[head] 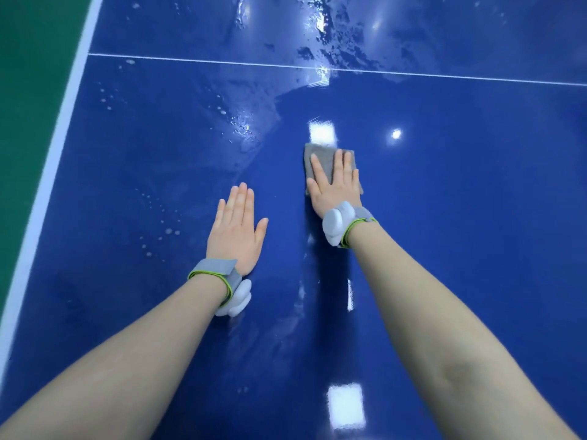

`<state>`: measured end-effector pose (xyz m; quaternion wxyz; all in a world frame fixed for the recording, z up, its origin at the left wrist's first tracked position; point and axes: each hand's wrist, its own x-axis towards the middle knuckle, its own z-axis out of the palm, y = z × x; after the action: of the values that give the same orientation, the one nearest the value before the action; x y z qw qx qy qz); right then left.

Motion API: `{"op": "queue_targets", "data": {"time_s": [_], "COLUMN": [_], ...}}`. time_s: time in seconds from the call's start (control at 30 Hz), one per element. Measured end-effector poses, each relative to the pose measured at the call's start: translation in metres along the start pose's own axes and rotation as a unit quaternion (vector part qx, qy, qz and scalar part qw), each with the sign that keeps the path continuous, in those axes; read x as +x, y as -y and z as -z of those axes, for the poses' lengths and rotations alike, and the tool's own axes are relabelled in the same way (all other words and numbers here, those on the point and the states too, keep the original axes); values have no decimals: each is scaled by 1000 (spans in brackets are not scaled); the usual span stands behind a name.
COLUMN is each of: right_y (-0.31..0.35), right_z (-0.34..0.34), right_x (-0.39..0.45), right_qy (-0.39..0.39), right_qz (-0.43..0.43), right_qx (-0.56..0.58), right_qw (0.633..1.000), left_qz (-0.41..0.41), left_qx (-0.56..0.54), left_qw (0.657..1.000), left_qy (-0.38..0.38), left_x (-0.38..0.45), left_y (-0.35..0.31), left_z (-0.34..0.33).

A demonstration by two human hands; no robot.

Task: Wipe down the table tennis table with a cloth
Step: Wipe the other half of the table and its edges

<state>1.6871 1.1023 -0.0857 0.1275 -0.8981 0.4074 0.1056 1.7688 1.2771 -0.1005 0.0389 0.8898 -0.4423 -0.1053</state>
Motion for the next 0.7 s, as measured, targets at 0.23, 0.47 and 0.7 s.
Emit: {"op": "queue_targets", "data": {"time_s": [0.23, 0.47, 0.7], "right_y": [41, 7, 45], "right_z": [-22, -23, -46], "right_x": [-48, -70, -117], "right_qy": [10, -15, -2], "right_qz": [96, -57, -18], "right_qx": [-17, 31, 18], "right_qw": [995, 998, 1000], "left_qz": [-25, -49, -62], "left_qx": [16, 24, 21], "left_qw": [1000, 998, 998], "left_qy": [10, 19, 2], "left_x": [-23, -51, -75], "left_y": [10, 27, 40], "left_z": [0, 0, -7]}}
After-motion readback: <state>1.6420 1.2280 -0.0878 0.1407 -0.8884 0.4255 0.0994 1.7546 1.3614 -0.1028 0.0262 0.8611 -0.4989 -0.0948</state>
